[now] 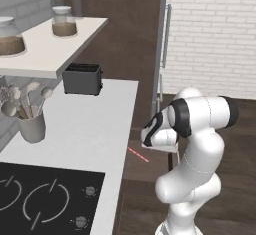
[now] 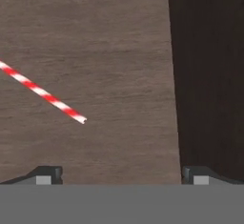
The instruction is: Take a straw from the drawer in front and place it inside the glass cup on the dining counter.
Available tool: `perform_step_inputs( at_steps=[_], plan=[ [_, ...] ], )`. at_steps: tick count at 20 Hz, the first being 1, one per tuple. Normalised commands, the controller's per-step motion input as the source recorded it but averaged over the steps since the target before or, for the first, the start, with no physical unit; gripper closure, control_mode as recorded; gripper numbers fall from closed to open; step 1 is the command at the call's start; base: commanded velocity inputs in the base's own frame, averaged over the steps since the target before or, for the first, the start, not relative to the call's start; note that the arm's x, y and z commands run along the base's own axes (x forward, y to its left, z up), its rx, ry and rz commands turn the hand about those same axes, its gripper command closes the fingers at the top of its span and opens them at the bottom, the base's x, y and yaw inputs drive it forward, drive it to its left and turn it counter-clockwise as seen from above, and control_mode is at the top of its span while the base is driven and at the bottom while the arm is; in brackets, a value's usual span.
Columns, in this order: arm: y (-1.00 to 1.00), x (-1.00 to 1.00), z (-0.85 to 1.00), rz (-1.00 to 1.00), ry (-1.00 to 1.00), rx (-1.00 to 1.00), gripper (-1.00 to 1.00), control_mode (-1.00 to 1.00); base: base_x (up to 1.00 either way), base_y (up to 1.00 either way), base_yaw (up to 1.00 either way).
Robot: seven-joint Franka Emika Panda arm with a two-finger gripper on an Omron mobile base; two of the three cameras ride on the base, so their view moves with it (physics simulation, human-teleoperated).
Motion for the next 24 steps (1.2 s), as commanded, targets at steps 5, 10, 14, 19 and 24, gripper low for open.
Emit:
perform_step_inputs(
  at_steps=[5, 10, 14, 19, 24],
  plan=[
    [-0.58, -0.06, -0.3, 0.0, 0.0, -0.01, -1.0, -1.0, 0.0, 0.0, 0.0],
    [-0.98, -0.43, -0.04, 0.0, 0.0, -0.09, -1.0, -1.0, 0.0, 0.0, 0.0],
    [-1.0, -0.49, 0.0, 0.0, 0.0, -0.16, -1.0, -1.0, 0.0, 0.0, 0.0],
    [-0.69, -0.25, 0.04, 0.01, 0.0, -0.1, -1.0, -1.0, 0.0, 0.0, 0.0],
    [0.62, -0.09, 0.36, 0.15, 0.04, 0.0, -1.0, -1.0, 0.0, 0.0, 0.0]
  ],
)
